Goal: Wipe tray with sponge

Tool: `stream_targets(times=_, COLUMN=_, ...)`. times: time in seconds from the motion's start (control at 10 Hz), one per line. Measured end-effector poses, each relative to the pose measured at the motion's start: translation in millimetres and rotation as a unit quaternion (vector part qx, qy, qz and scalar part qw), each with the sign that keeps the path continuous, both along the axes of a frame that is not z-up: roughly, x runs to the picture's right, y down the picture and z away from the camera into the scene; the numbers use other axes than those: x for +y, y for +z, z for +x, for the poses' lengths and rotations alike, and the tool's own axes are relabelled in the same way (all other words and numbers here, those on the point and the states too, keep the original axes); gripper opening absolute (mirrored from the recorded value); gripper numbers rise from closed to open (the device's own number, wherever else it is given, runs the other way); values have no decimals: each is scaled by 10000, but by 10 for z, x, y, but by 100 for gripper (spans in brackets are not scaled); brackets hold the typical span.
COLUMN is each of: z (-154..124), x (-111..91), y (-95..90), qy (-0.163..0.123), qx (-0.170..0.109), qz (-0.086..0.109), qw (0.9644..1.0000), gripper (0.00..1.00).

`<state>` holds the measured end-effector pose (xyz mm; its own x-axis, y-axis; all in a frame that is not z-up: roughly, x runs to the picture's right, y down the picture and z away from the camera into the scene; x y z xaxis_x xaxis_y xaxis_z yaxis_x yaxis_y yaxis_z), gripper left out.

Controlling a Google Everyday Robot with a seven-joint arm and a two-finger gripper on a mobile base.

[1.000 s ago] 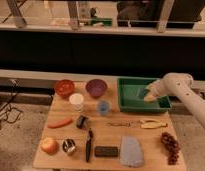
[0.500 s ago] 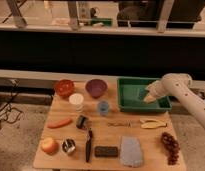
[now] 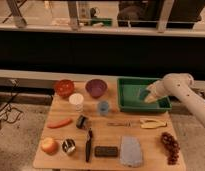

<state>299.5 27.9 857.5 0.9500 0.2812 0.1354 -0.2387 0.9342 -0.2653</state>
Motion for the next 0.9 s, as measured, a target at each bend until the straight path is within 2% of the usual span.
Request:
stream_targets(times=0.5, z=81, x=77, y=-174, qy=-57, qx=-5, qz=28, qw=10000, gripper=0)
stream_targets(times=0.9, z=4, x=49, y=-95, qy=-93, qx=-74, qz=-10, qw=9999, gripper=0)
